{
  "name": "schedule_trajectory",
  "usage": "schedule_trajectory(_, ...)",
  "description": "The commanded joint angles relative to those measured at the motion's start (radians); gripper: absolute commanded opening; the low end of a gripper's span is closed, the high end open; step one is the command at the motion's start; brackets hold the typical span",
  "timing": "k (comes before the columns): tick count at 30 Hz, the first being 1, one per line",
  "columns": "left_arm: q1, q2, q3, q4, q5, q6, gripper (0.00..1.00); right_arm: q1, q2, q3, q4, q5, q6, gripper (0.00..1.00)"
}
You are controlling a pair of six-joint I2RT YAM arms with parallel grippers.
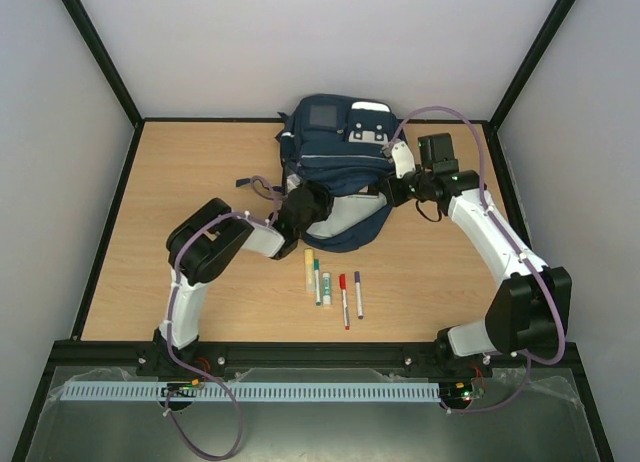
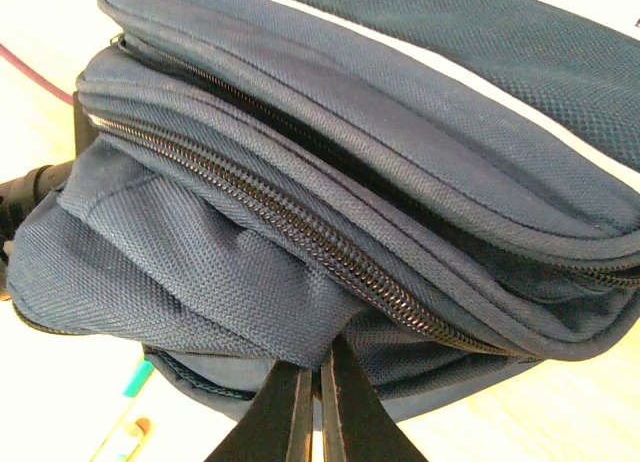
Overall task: Pack the student bag
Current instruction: Place the book in the student bag.
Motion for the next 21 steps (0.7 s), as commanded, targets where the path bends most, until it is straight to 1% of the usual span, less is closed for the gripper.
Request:
schedule_trajectory(1,-0.016,0.052,0.093,0.019,-0.047,0.003,0.03,0.007,-0.046,-0.023,0.009,-0.069,0.005,0.01)
schedule_trajectory(4,-0.016,0.081,0.111,0.018,-0.032,-0.022,0.04,0.006,-0.046,-0.028,0.009,-0.064,-0.001,0.01)
schedule_trajectory(6,-0.016,0.081,0.102,0.012,-0.015,-0.025,0.1,0.007,-0.045,-0.031,0.01,-0.063,-0.003,0.01)
schedule_trajectory(10,-0.028,0.032,0.065,-0.015,0.025,0.014,0.29,0.005,-0.048,-0.044,0.023,-0.051,-0.01,0.01)
schedule_trajectory(11,-0.036,0.012,0.05,-0.025,0.025,0.036,0.37,0.006,-0.054,-0.056,0.036,-0.048,-0.011,0.01)
schedule_trajectory(14,-0.053,-0.057,0.006,-0.044,0.025,0.078,0.47,0.003,-0.062,-0.08,0.054,-0.032,-0.011,0.01)
schedule_trajectory(17,-0.07,-0.131,-0.034,-0.076,0.044,0.114,0.5,-0.009,-0.059,-0.081,0.054,-0.016,-0.007,0.01)
schedule_trajectory(18,-0.076,-0.152,-0.042,-0.102,0.06,0.123,0.5,-0.014,-0.059,-0.082,0.056,-0.015,-0.005,0.01)
schedule_trajectory(21,-0.114,-0.223,-0.079,-0.193,0.087,0.145,0.55,-0.04,-0.057,-0.086,0.076,-0.003,0.027,0.01)
